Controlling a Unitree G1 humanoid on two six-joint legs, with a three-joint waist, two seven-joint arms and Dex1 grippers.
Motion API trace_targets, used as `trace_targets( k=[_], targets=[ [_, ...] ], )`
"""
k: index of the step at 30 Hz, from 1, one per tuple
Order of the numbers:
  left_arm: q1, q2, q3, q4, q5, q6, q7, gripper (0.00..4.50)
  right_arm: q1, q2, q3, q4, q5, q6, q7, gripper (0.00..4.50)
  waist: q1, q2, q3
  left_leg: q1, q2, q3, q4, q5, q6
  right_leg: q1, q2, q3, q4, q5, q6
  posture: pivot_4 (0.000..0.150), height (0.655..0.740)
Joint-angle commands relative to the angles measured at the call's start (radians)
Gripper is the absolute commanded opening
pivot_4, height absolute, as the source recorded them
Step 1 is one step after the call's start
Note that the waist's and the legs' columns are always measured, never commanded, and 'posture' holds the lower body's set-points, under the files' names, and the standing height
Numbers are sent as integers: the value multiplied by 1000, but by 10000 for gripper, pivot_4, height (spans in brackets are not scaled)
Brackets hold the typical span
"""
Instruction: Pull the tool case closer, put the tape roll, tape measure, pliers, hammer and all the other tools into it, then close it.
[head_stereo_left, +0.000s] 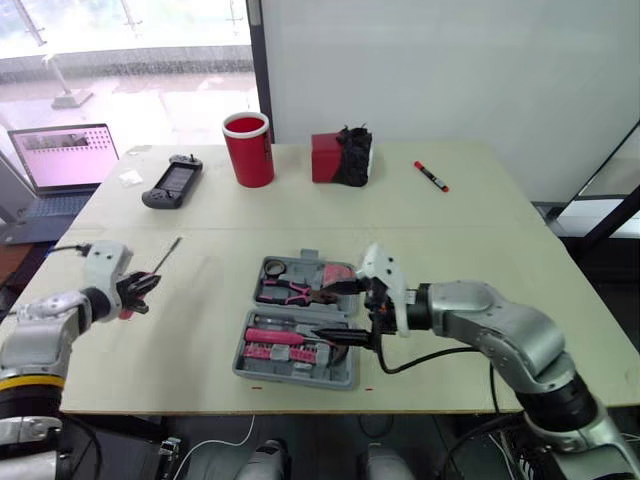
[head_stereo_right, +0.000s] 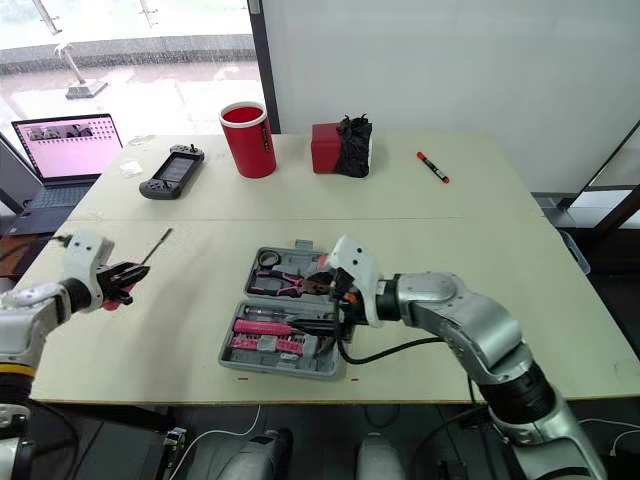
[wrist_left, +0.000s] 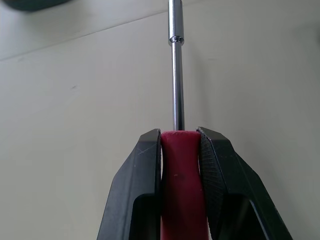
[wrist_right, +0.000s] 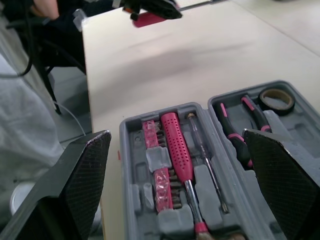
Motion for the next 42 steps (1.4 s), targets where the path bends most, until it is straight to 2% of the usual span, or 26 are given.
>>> trace_targets(
  k=[1,5,11,15,18,21,25,34,42],
  targets=[
    [-10,69,-104,-196,-53,83,-201,5366,16,-71,-94,-29,46,-33,84,45000,-1,0,0,0,0,0,0,0,0,0,0,0,0,0,0,1500,7400],
    [-144,105,-268,-346,-90,176,-395,5366,48,-164,-199,-15,108,9,132,45000,1,0,2,0,0,1,0,0,0,0,1,0,0,0,0,1500,7400],
    [-297,121,-504,-472,-26,222,-556,5366,92,-227,-245,-66,139,50,117,45000,-8,2,3,0,0,4,0,-1,1,-1,2,1,0,0,0,1500,7400],
    [-361,99,-607,-523,21,270,-569,5366,101,-207,-261,-106,162,75,63,45000,-4,2,5,0,0,5,1,-1,2,-1,2,1,0,0,0,1500,7400],
    [-447,44,-678,-541,27,397,-559,5366,114,-187,-274,-150,193,93,17,45000,1,-1,6,0,0,4,3,-1,2,1,2,1,0,0,0,1500,7400],
    [-494,55,-805,-554,139,348,-586,5366,131,-202,-278,-191,215,115,1,45000,1,-1,7,-6,0,3,11,-3,5,0,3,0,0,0,2,1500,7400],
    [-530,-18,-909,-495,235,312,-554,5366,145,-215,-265,-195,202,117,-17,45000,-1,-1,8,-7,-1,3,14,-3,6,0,2,0,1,0,3,1500,7400],
    [-498,-63,-978,-503,305,354,-544,5366,148,-204,-255,-172,190,99,-44,45000,-2,-1,8,-8,-1,3,15,-3,6,0,2,0,1,0,3,1500,7400],
    [-465,-61,-945,-537,276,400,-545,5366,127,-196,-218,-150,176,88,-44,45000,-2,-1,8,-8,-1,2,15,-3,6,0,3,0,2,0,3,1500,7400]
  ],
)
